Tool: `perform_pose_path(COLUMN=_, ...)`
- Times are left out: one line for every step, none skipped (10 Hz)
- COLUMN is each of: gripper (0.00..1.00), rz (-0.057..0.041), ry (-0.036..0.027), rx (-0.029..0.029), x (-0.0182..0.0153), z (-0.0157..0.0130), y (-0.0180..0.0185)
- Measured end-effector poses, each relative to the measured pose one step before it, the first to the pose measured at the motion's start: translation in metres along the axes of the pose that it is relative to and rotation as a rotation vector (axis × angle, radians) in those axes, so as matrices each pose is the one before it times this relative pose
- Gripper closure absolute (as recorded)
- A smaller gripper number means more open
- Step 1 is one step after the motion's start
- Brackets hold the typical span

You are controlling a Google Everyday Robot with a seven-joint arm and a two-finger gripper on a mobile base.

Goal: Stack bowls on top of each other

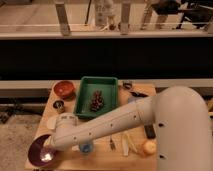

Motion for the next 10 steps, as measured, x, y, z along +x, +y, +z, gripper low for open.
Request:
perform_pose_path(gripper=0.27, rz=0.00507, ry=-0.01461, rx=0.00397, x=0.00062, z=0.00570, y=0.00361)
perform_pose_path(gripper=0.38, rz=0.00172, ry=-0.01048, rx=0.00212, x=0.00116, z=0.00359, y=0.00205)
perform_pose_path(gripper=0.47, rz=-0.00235, ry=-0.00876, rx=-0.00061, x=0.00027, z=0.00297, y=0.00036)
perform_pose_path(gripper=0.58, rz=-0.00285, ry=-0.01028, rx=-0.00148, x=-0.00007, z=0.00332, y=-0.00033)
perform_pose_path(gripper=0.67, rz=-0.00116, ry=-0.00761, rx=-0.00135, x=0.00003, z=0.00254, y=0.00009)
perform_pose_path(gripper=0.80, rz=0.00205, ry=-0.01014, rx=-0.00161, x=-0.00045, z=0.00222, y=0.00054)
perform_pose_path(gripper=0.88, rz=-0.00125, ry=-0.00169, rx=-0.00025, x=0.00152, z=0.00104, y=0.00011)
perform_pose_path(gripper=0.97, rz=0.00327, ry=-0.00804, rx=-0.00232, x=0.00063, z=0.00141, y=0.00082)
perform_pose_path(gripper=1.00, rz=0.00406, ry=-0.00489, rx=-0.00150, x=0.00037, z=0.00083, y=0.00041)
perform_pose_path(gripper=1.00, rz=0.00376, ry=-0.00190, rx=0.00109, x=0.00034, z=-0.00002, y=-0.00002)
